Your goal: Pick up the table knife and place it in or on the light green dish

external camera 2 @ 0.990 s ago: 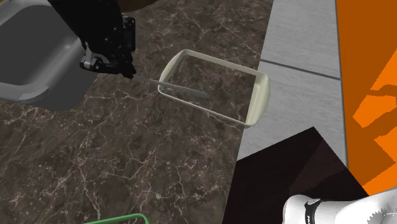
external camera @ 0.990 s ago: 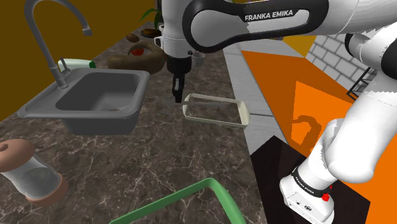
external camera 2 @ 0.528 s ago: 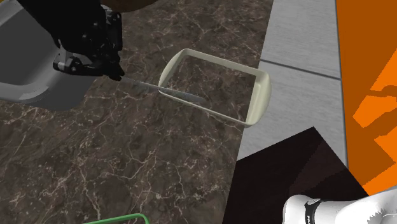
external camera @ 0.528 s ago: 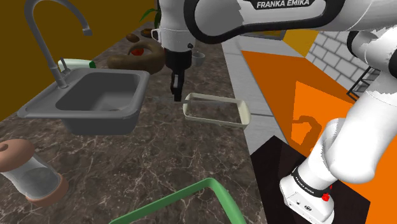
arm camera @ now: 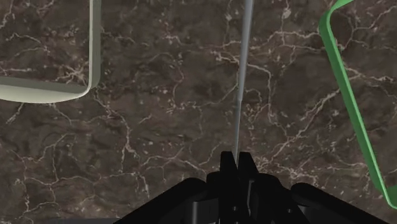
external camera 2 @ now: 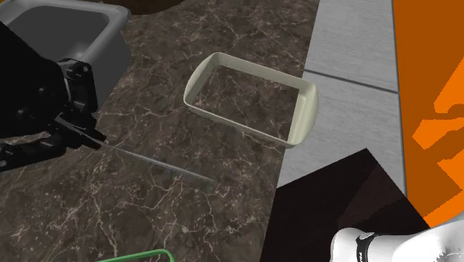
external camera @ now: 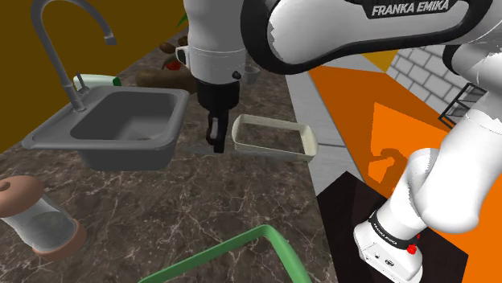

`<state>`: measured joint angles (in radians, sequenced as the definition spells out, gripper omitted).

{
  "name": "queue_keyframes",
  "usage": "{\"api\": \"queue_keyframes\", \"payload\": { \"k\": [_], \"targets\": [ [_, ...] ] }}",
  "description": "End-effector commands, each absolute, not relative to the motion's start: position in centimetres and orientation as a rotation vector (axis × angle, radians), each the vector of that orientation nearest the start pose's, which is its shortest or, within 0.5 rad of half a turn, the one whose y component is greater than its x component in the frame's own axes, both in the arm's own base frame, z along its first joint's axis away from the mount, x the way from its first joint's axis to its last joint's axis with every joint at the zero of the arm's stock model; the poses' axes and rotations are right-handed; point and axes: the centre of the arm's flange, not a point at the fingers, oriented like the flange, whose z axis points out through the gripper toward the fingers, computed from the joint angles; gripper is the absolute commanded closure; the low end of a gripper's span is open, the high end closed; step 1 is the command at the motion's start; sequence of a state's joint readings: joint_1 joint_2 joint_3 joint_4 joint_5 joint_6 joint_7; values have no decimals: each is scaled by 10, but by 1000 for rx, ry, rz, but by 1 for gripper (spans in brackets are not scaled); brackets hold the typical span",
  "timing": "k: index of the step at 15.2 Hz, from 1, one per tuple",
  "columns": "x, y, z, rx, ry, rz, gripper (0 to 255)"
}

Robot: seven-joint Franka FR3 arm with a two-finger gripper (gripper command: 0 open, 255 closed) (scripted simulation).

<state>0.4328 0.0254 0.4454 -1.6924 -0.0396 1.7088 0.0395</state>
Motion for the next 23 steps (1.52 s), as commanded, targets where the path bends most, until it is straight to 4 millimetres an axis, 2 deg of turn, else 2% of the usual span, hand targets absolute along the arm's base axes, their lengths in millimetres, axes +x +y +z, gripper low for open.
{"api": "queue_keyframes", "payload": {
  "k": [1, 18, 19, 23],
  "targets": [
    [349, 452, 568, -2893, -1296, -10, 255],
    [181, 600, 581, -2893, -1296, -10, 255],
    [179, 602, 581, -2893, -1296, -10, 255],
    [179, 602, 560, -2893, -1296, -10, 255]
  ]
}}
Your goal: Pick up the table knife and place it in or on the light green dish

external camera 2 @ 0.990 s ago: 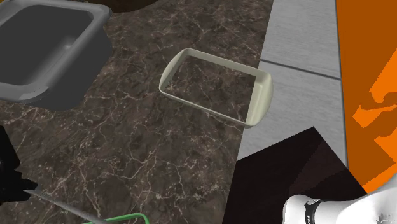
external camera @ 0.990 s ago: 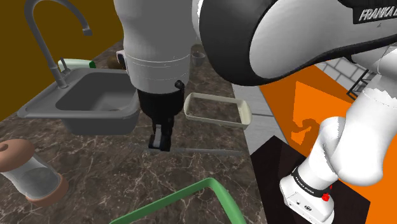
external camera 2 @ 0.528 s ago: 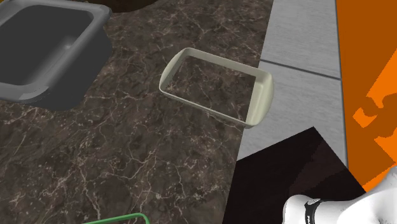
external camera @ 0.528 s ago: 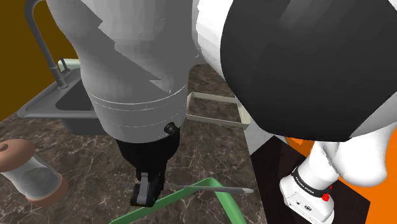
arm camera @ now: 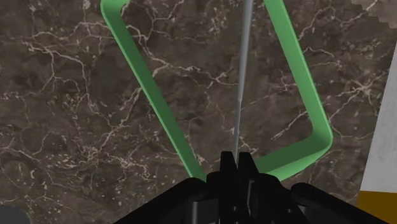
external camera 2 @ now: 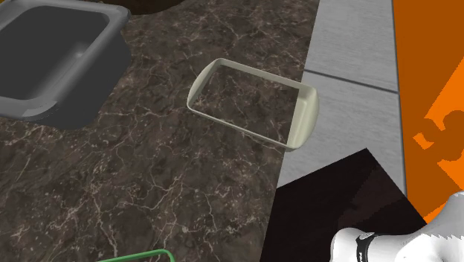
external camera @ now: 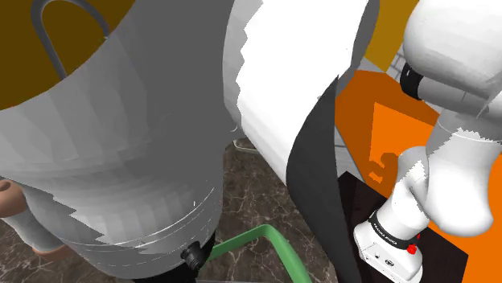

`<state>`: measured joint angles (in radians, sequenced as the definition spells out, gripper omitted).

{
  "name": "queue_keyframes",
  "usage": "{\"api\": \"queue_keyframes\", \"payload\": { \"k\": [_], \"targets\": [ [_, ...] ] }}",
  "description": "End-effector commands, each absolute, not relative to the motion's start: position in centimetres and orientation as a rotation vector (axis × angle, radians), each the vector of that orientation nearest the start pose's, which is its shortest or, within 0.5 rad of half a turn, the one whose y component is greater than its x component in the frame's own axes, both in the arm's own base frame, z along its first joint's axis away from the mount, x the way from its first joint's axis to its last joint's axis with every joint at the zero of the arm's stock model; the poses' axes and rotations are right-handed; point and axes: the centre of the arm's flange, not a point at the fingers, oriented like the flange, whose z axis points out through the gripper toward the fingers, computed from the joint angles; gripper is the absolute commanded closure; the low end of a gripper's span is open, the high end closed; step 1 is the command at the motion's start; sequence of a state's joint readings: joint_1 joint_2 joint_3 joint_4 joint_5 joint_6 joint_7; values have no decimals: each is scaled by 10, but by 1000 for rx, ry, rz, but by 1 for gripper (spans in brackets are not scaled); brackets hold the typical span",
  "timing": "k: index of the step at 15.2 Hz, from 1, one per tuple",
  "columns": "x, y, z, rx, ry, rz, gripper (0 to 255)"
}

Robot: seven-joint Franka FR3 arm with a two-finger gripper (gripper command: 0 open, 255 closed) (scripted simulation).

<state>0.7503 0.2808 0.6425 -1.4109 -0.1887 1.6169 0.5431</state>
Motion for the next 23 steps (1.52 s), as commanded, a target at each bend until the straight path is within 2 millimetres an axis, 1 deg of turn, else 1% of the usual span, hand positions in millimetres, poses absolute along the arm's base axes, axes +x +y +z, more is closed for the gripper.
{"api": "queue_keyframes", "payload": {
  "k": [1, 12, 13, 21, 22, 23],
  "targets": [
    [179, 602, 555, -2893, -1296, -10, 255],
    [179, 602, 497, -2893, -1296, -10, 255],
    [179, 602, 488, -2893, -1296, -10, 255],
    [179, 602, 488, -2893, -1296, -10, 255],
    [179, 602, 488, -2893, -1296, -10, 0],
    [179, 602, 488, -2893, -1296, -10, 0]
  ]
}}
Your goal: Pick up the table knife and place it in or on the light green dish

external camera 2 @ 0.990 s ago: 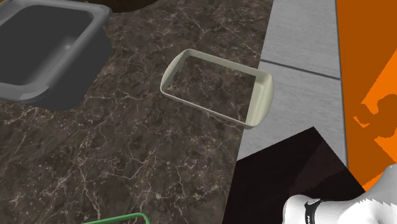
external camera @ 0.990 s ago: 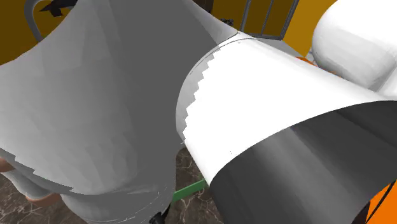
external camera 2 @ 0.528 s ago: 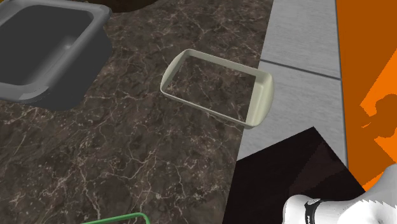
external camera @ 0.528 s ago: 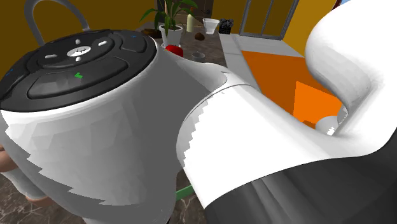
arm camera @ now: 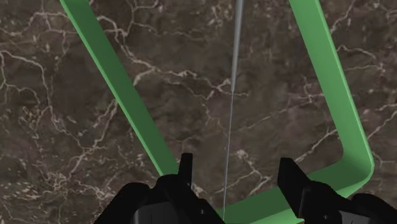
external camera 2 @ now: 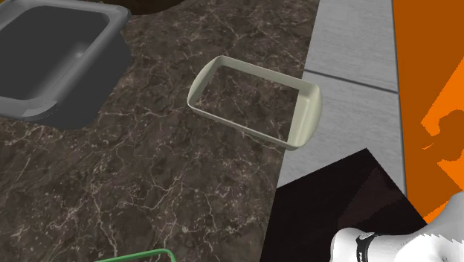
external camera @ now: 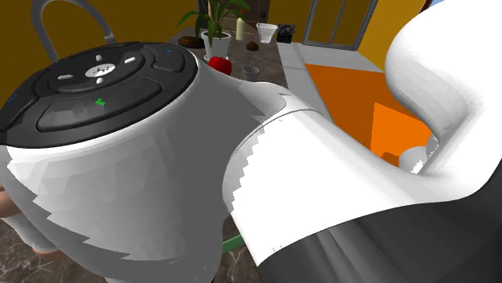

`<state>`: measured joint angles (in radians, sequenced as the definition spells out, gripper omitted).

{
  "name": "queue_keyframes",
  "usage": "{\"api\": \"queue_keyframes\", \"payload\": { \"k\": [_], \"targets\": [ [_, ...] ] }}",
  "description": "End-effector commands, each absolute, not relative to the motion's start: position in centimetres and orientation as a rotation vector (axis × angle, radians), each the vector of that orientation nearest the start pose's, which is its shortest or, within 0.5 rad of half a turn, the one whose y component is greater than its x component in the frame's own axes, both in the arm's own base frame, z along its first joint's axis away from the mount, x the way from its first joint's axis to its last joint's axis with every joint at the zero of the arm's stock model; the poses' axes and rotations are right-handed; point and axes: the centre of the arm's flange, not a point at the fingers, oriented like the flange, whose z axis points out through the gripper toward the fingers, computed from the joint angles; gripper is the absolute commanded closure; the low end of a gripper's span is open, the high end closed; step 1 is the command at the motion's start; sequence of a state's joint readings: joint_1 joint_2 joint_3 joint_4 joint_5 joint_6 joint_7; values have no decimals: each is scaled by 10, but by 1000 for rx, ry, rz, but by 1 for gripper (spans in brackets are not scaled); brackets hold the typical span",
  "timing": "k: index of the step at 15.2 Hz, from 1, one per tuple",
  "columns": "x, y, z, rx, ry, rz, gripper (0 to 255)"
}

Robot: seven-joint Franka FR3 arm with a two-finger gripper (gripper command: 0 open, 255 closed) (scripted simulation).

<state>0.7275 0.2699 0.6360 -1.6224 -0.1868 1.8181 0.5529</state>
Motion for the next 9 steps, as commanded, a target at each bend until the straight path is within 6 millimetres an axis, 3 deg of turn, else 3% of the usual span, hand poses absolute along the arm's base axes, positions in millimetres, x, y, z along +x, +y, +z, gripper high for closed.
{"api": "queue_keyframes", "payload": {
  "k": [1, 4, 8, 9],
  "targets": [
    [179, 602, 488, -2893, -1296, -10, 0],
    [179, 602, 488, -2893, -1296, -10, 0],
    [178, 604, 538, -2893, -1296, -10, 0],
    [178, 604, 538, -2893, -1296, -10, 0]
  ]
}}
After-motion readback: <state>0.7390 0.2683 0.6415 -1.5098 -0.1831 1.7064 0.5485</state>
